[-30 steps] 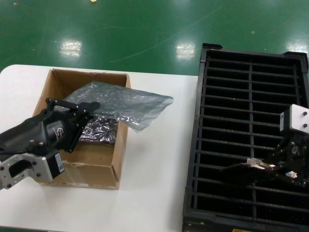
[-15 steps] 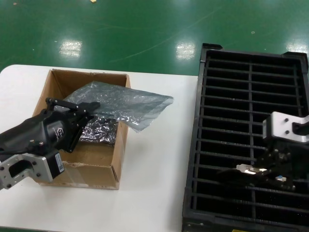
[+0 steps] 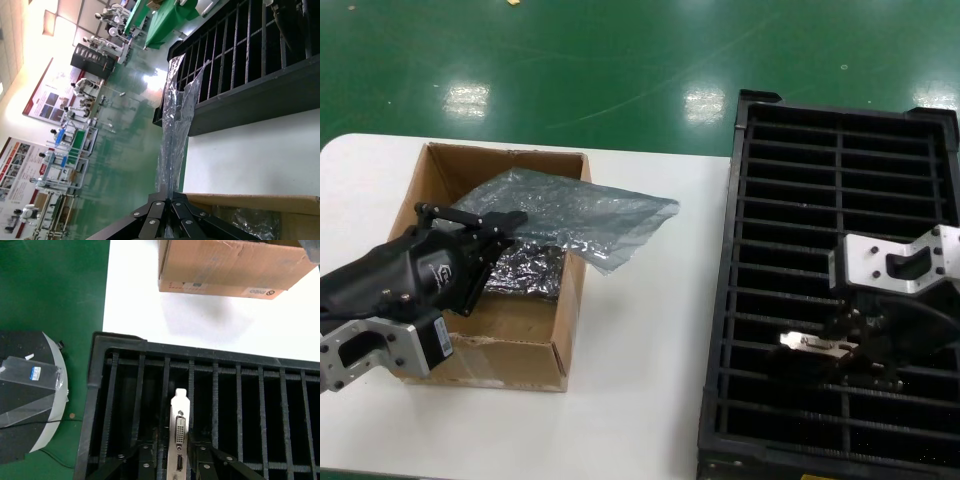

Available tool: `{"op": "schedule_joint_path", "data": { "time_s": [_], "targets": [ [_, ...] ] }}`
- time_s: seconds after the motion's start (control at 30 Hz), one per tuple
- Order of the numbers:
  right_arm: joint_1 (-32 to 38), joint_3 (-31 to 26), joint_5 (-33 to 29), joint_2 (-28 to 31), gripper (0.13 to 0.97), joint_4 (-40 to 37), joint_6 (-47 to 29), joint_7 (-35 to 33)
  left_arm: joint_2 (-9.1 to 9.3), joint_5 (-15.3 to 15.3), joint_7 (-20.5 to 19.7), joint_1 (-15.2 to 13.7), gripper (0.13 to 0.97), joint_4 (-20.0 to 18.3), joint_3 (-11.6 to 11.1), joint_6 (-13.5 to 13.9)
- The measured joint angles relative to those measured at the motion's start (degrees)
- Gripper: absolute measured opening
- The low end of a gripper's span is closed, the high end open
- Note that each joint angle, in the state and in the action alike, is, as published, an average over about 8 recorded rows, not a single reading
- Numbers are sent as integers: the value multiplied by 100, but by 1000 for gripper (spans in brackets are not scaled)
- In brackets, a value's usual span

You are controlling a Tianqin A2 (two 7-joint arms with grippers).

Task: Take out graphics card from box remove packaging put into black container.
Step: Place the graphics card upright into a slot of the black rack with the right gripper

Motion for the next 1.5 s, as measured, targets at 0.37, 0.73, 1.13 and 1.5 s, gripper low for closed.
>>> {"op": "schedule_joint_path", "data": {
  "time_s": [0.37,0.73,1.13,1.5],
  "targets": [
    [-108,162,-258,-176,328,-78,46,-206,0,0,0,0,140,0,0,0],
    [-383,551,-344,49,546,208,235,-350,0,0,0,0,140,0,0,0],
    [-2290,1806,-722,778,799,822,2498,-476,0,0,0,0,140,0,0,0],
    [-3990,3197,519,760,936,796,3848,-481,0,0,0,0,140,0,0,0]
  ]
}}
